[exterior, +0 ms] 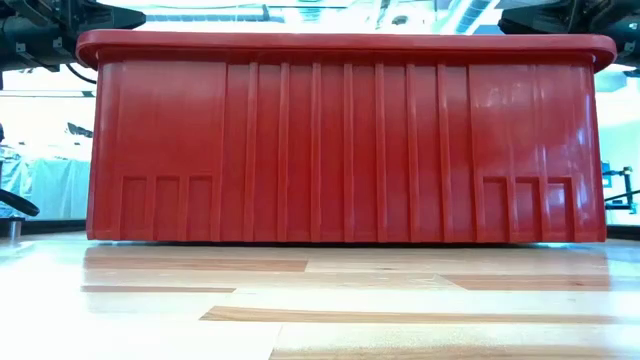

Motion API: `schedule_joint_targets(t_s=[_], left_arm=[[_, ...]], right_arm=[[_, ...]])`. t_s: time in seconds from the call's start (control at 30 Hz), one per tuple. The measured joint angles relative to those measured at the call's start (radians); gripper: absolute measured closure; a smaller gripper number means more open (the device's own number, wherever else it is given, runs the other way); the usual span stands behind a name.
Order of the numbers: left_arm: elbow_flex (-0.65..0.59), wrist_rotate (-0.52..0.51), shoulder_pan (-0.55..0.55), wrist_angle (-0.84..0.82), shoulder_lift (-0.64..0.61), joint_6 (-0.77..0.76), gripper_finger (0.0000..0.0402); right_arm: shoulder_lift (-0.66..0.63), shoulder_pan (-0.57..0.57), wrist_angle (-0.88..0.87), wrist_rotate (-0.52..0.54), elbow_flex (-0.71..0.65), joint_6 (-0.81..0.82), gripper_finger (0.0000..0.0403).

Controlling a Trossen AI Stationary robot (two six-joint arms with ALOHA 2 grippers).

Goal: Pick and place slides into bin
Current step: Return to Home Position

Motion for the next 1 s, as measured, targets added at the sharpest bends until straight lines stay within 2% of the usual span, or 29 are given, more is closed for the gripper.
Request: schedule_joint_targets(t_s=[0.13, 0.33, 0.73, 1.0], left_arm=[[0.0, 0.012, 0.0, 0.008, 0.0, 0.002, 0.0253], [0.001, 0.155, 0.0, 0.052, 0.0, 0.073, 0.0253], [0.001, 0.07, 0.0, 0.041, 0.0, 0.073, 0.0253], [0.001, 0.065, 0.0, -0.022, 0.0, 0.071, 0.0253]], right_arm=[[0.0, 0.0, -0.016, 0.0, 0.0, -0.057, 0.0344], [0.0, 0.0, -0.015, -0.004, 0.0, -0.041, 0.0344], [0.0, 0.0, -0.01, -0.003, 0.0, 0.007, 0.0344], [0.0, 0.0, -0.018, -0.002, 0.0, 0.008, 0.0344]])
